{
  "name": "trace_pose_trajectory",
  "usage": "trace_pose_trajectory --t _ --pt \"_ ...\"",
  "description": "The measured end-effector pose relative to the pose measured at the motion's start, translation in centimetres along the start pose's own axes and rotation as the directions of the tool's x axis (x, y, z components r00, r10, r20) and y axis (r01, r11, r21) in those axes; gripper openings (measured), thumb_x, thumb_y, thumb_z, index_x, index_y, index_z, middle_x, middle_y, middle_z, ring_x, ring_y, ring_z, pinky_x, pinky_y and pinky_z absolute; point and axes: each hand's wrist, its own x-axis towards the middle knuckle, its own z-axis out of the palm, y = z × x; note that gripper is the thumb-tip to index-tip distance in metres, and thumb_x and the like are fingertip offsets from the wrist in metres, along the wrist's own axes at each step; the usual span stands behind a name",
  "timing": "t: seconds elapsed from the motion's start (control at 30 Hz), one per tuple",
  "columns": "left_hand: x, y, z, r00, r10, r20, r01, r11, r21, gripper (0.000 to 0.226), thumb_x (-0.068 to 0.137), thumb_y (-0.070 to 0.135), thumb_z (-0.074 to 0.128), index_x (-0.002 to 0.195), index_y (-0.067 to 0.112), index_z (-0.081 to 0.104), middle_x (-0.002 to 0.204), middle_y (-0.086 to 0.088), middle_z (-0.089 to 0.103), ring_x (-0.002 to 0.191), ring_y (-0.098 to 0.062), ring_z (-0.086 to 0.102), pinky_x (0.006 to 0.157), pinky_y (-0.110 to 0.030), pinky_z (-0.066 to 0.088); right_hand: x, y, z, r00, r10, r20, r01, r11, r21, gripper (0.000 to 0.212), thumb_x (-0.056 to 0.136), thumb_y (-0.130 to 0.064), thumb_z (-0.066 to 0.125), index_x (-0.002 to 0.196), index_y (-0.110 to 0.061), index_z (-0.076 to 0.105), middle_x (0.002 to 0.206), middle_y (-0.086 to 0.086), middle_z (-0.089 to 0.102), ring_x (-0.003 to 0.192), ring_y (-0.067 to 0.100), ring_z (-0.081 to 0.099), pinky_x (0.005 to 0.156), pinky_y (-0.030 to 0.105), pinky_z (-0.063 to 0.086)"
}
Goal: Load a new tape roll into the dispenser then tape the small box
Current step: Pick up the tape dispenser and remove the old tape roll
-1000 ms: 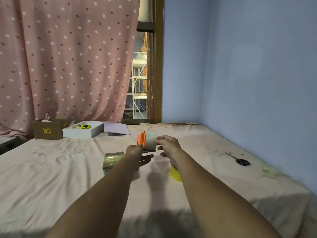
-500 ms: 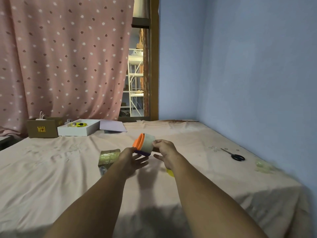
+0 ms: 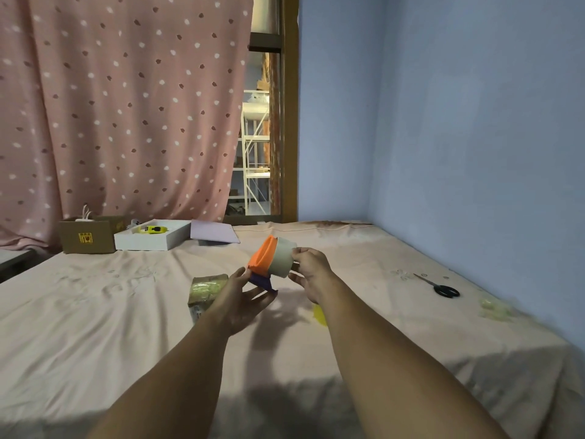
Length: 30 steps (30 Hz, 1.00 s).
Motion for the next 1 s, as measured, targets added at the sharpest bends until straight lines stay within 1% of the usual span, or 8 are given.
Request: trace_pose_trajectory --t 0.1,0.3,0.53,0.63,0.7,0.8,0.9,1.0 --pt "0.1 -0.2 -0.7 0.999 -0.035 0.033 0.032 0.996 0.082 0.051 0.1 0.005 0.054 0.144 0.03 0.049 0.139 -0.027 0.051 0.106 -0.046 0.063 0.09 -0.058 0.057 0.2 -0.1 -0.5 1.0 -0.019 -0.023 0.017 0.998 -0.066 0.01 0.103 -0.014 0.054 0.096 -0.017 0.06 0.115 0.013 0.068 0.106 0.03 0.067 0.067 0.032 0.05" --pt "0.1 -1.0 -0.7 0.997 -0.042 0.07 0.03 0.987 0.157 0.06 0.102 -0.005 0.042 0.147 0.034 0.047 0.136 -0.027 0.048 0.093 -0.048 0.062 0.102 -0.061 0.048 0.4 0.2 -1.5 1.0 -0.017 -0.021 0.015 0.995 -0.101 0.012 0.102 -0.013 0.057 0.092 -0.017 0.062 0.107 0.009 0.068 0.096 0.025 0.065 0.068 0.033 0.052" --pt "0.7 -1.3 -0.8 0.998 0.018 0.058 -0.025 0.992 0.121 0.058 0.103 -0.005 0.04 0.149 0.03 0.044 0.142 -0.026 0.05 0.093 -0.043 0.06 0.098 -0.058 0.05 0.8 0.4 -1.4 0.994 -0.039 -0.106 0.028 0.994 -0.11 0.012 0.098 -0.013 0.058 0.09 -0.019 0.064 0.114 0.011 0.069 0.102 0.03 0.067 0.073 0.035 0.054" --pt "1.6 -1.6 -1.4 0.999 0.043 0.003 -0.043 0.997 0.066 0.055 0.105 0.001 0.038 0.153 0.027 0.041 0.145 -0.024 0.053 0.091 -0.039 0.064 0.087 -0.053 0.054 0.9 0.2 -1.4 0.967 -0.093 -0.235 0.053 0.984 -0.171 0.013 0.098 -0.017 0.057 0.104 -0.016 0.069 0.115 0.01 0.067 0.105 0.03 0.061 0.086 0.038 0.054" --pt "1.9 -1.8 -1.7 0.999 0.044 -0.008 -0.043 0.997 0.066 0.056 0.104 0.001 0.039 0.153 0.027 0.041 0.142 -0.024 0.055 0.079 -0.038 0.071 0.083 -0.052 0.054 0.9 0.0 -1.8 0.944 -0.177 -0.279 0.097 0.955 -0.279 0.019 0.099 -0.019 0.057 0.111 -0.014 0.07 0.112 0.008 0.066 0.1 0.028 0.059 0.082 0.033 0.049" --pt "1.9 -1.9 -1.3 0.999 0.047 0.007 -0.047 0.996 0.076 0.055 0.104 0.0 0.04 0.152 0.025 0.043 0.143 -0.024 0.055 0.08 -0.035 0.073 0.084 -0.051 0.056 1.1 0.3 -2.3 0.904 -0.372 -0.208 0.185 0.783 -0.594 0.018 0.096 -0.02 0.06 0.104 -0.018 0.076 0.111 0.006 0.072 0.101 0.029 0.064 0.086 0.036 0.055" --pt "1.8 -1.9 -0.5 0.998 0.052 0.027 -0.053 0.997 0.054 0.052 0.105 0.002 0.038 0.152 0.023 0.044 0.143 -0.023 0.055 0.097 -0.037 0.065 0.082 -0.05 0.06 0.9 1.3 -2.5 0.896 -0.444 -0.024 0.196 0.444 -0.874 0.023 0.094 -0.022 0.06 0.106 -0.021 0.08 0.11 0.008 0.073 0.099 0.03 0.067 0.078 0.029 0.05" --pt "2.1 -1.8 -0.1 0.999 0.037 0.025 -0.038 0.999 0.016 0.05 0.106 0.005 0.035 0.151 0.024 0.045 0.14 -0.023 0.057 0.105 -0.04 0.064 0.077 -0.05 0.063 0.8 2.7 -2.4 0.888 -0.437 0.145 0.213 0.111 -0.971 0.027 0.094 -0.021 0.058 0.113 -0.02 0.077 0.114 0.011 0.066 0.1 0.034 0.066 0.077 0.03 0.047"
